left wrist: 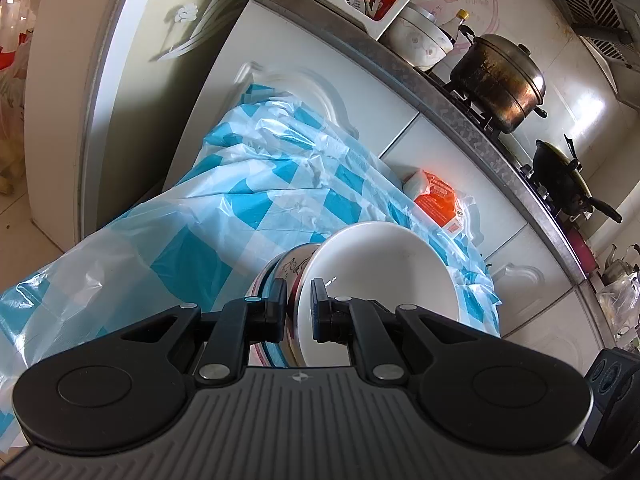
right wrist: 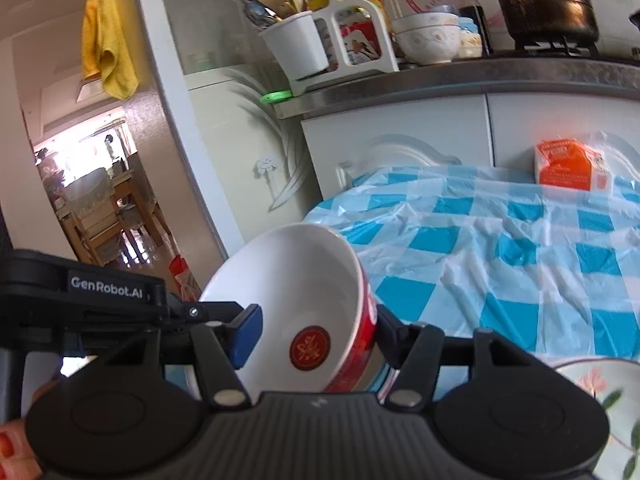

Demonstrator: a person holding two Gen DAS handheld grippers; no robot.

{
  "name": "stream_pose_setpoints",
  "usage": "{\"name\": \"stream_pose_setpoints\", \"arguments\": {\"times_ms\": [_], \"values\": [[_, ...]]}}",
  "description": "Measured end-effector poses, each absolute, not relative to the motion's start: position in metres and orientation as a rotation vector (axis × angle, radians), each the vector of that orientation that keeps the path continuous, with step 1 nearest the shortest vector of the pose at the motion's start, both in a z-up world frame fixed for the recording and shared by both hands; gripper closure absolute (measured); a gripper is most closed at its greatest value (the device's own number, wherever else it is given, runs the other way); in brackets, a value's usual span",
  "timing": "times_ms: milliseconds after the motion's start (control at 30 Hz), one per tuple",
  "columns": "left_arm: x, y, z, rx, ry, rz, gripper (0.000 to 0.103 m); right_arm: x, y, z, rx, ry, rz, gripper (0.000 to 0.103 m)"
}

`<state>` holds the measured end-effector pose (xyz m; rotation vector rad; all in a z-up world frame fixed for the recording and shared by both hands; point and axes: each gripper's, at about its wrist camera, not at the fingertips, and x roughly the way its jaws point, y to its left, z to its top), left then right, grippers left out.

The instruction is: Organize plates and bowls

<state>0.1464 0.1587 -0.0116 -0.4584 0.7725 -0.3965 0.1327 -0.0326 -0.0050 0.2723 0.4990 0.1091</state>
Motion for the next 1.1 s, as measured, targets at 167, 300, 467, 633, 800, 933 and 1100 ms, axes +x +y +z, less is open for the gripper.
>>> {"name": "stream_pose_setpoints", "arguments": {"times_ms": [167,300,467,633,800,933,1100], "values": [[0.146,0.158,-0.011,-0.457,0.772,-0.395,0.096,0.133,-0.031,-0.006,0.255,0.484,0.126,0.035],[0.147,0.158,-0.012,-0.458,0.773,-0.395,0.096,0.132,-0.033,-0.006,0.271,0.468,0.133,0.031],[0.145,0.159,-0.013,-0.470,0.772,-0.391,0.096,0.131,-0.035,-0.006,0.294,0.454,0.135,0.028],[0.142,0.162,-0.007,-0.460,0.733,-0.382,0.089,0.121,-0.047,0.003,0.337,0.372,0.084,0.014],[0.141,0.163,-0.004,-0.448,0.701,-0.358,0.083,0.116,-0.072,0.005,0.449,0.342,0.033,0.007],[0.141,0.160,-0.002,-0.415,0.682,-0.336,0.073,0.109,-0.088,0.006,0.501,0.324,-0.014,0.005],[0.137,0.152,0.003,-0.343,0.635,-0.314,0.050,0.099,-0.100,0.009,0.529,0.307,-0.062,0.002]]}}
